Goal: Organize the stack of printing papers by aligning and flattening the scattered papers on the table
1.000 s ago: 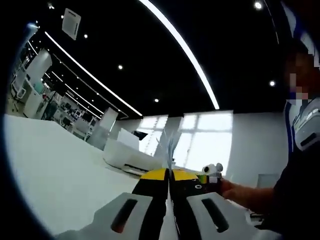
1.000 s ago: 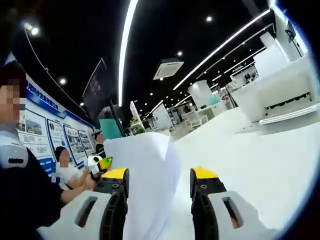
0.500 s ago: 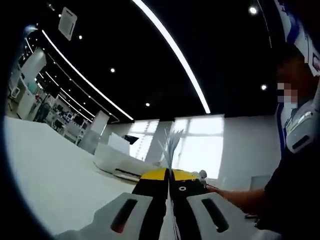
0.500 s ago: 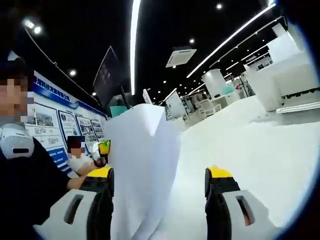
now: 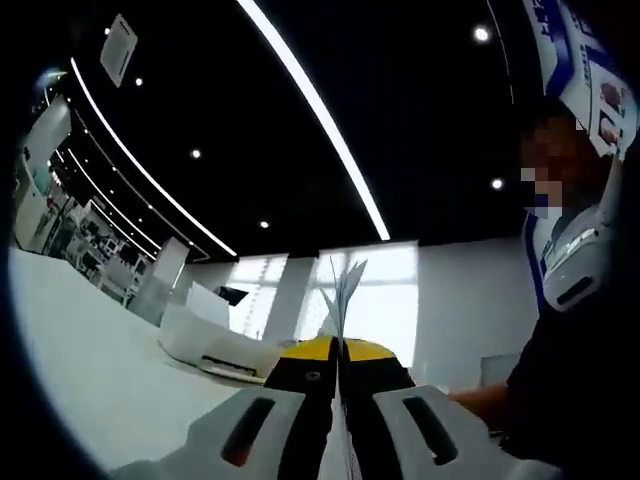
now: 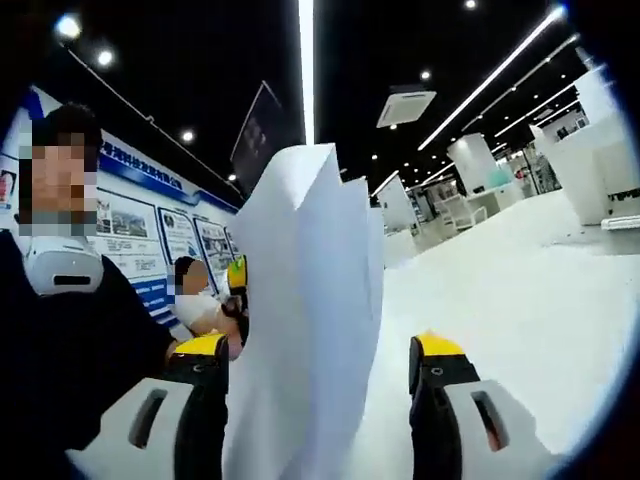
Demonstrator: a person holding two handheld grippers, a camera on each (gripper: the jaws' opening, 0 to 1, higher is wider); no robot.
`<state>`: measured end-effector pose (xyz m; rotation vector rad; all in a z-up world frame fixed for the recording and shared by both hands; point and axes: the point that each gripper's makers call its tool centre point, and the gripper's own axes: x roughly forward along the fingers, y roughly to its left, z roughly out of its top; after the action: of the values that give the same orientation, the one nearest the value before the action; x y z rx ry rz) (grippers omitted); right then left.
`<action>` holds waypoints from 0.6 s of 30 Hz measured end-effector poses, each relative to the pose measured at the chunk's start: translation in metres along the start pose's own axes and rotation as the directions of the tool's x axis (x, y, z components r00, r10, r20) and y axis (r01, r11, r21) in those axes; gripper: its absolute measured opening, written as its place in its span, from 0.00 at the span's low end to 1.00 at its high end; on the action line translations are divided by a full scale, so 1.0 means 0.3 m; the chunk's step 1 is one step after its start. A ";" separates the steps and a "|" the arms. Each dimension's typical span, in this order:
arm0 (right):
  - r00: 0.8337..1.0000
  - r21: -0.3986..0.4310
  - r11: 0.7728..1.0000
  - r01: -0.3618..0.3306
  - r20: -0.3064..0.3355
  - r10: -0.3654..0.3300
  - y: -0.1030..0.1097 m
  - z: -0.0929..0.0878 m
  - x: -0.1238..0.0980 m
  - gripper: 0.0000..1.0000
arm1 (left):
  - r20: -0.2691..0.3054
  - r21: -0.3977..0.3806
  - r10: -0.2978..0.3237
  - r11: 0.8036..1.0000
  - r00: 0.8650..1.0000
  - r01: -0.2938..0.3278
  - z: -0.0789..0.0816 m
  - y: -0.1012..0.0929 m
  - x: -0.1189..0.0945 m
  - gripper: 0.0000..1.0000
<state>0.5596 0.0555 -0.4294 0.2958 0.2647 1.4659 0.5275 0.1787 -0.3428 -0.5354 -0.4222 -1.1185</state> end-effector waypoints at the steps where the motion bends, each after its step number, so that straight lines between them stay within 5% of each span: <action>1: 1.000 -0.004 1.000 -0.010 -0.011 0.010 0.010 -0.009 0.007 0.65 | 0.005 0.002 -0.010 1.000 1.000 0.010 0.003 -0.006 0.001 0.06; 6: 0.998 -0.025 0.999 -0.026 -0.054 0.024 0.029 -0.036 0.019 0.37 | 0.016 -0.003 -0.028 1.000 0.999 0.028 0.011 -0.016 0.002 0.06; 8: 0.998 0.004 1.000 -0.011 -0.063 0.011 0.014 -0.041 0.004 0.13 | 0.026 -0.008 -0.028 1.000 0.999 0.028 0.018 -0.014 0.000 0.06; 11: 0.997 0.001 0.999 -0.054 -0.046 0.054 0.055 -0.031 -0.008 0.00 | 0.032 -0.014 -0.020 1.000 0.999 0.021 0.022 -0.005 -0.002 0.06; 18: 0.998 -0.002 0.999 -0.050 -0.040 0.050 0.076 -0.017 -0.013 0.00 | 0.023 -0.032 0.057 0.998 0.998 -0.056 0.012 0.048 -0.011 0.07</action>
<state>0.5361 0.0536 -0.4261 0.2726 0.2886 1.5228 0.5392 0.1881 -0.3445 -0.5861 -0.4084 -1.0663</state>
